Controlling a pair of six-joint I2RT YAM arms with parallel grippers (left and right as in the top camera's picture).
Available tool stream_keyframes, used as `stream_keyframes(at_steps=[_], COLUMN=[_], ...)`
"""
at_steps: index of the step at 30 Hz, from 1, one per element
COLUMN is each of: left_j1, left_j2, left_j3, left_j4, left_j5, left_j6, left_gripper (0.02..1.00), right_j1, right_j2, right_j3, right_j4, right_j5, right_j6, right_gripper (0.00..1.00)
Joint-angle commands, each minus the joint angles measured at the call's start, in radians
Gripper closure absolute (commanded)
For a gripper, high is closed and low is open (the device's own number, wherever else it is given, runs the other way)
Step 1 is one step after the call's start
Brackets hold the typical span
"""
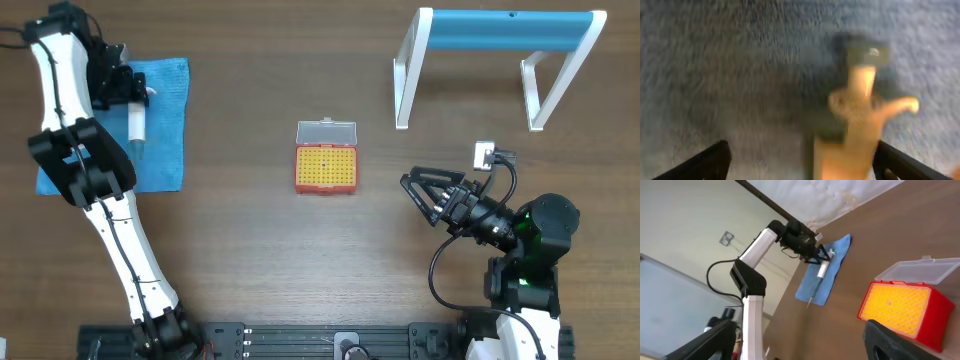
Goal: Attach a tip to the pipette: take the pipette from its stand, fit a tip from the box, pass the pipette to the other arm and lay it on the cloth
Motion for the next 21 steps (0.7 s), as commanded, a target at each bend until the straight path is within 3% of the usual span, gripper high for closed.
stream_keyframes(at_steps=[1, 6, 10, 12, 14, 18, 21], left_j1=[-0.005, -0.018, -0.135, -0.229, -0.309, -0.418, -0.417], left_j2=[-0.194, -0.495, -0.828, -1.070, -1.294, -1.846, -2.155], left_j3=[0.171, 0.204, 0.021, -0.290, -0.617, -1.367, -1.822], left_j4=[-0.141, -0.259, -0.258, -0.257, -0.200, 0.237, 0.573], left_j5=[0.060, 0.124, 0.120, 0.116, 0.116, 0.046, 0.031], left_j6=[-0.001, -0.054, -0.076, -0.080, -0.185, -0.514, -0.534], left_gripper=[0.112, 0.112, 0.112, 0.110, 0.110, 0.112, 0.110], right_j1=[0.006, -0.018, -0.053, -0.084, -0.115, -0.182, -0.267], right_j2=[-0.004, -0.004, -0.004, -0.004, -0.004, -0.004, -0.004], right_j3=[0.004, 0.004, 0.004, 0.004, 0.004, 0.004, 0.004], right_j4=[0.003, 0.010, 0.010, 0.009, -0.026, -0.035, -0.035], right_j5=[0.010, 0.009, 0.004, -0.035, -0.039, -0.071, -0.085], right_j6=[-0.010, -0.070, -0.149, -0.177, -0.173, -0.232, -0.304], right_gripper=[0.178, 0.176, 0.178, 0.178, 0.176, 0.176, 0.176])
